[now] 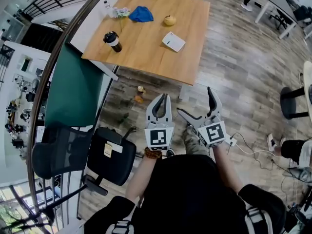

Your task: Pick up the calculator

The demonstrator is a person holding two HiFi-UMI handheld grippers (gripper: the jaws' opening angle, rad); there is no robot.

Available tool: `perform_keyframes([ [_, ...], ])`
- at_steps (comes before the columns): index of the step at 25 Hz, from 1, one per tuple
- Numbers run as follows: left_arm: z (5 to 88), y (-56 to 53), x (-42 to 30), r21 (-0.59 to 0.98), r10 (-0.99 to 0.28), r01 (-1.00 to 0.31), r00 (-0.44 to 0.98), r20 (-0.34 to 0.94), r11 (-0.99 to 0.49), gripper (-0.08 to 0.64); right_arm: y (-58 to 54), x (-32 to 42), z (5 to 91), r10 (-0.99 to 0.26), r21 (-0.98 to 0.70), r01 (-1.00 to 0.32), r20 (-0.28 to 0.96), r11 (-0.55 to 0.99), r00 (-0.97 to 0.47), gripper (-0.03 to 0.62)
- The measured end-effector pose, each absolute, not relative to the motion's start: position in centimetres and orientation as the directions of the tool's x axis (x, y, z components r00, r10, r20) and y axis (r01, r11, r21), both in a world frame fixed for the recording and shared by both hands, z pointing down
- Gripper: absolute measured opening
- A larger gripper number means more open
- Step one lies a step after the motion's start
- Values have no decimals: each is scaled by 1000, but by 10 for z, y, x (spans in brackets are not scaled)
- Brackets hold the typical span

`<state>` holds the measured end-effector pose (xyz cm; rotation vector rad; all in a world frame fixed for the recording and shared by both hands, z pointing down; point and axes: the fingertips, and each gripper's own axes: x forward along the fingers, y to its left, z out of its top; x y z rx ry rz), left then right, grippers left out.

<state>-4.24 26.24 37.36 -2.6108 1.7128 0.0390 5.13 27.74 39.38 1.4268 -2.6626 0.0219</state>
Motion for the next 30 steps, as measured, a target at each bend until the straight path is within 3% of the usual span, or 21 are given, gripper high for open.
perform_keyframes([
  [17, 379, 179, 28, -1, -902, -903, 430, 37, -431, 40, 195, 110, 397, -806, 1, -815, 149, 580, -573, 604],
  [30, 389, 108, 71, -18, -918, -920, 389, 74, -391, 40, 136, 149, 425, -709, -23, -728, 206, 685, -674, 604],
])
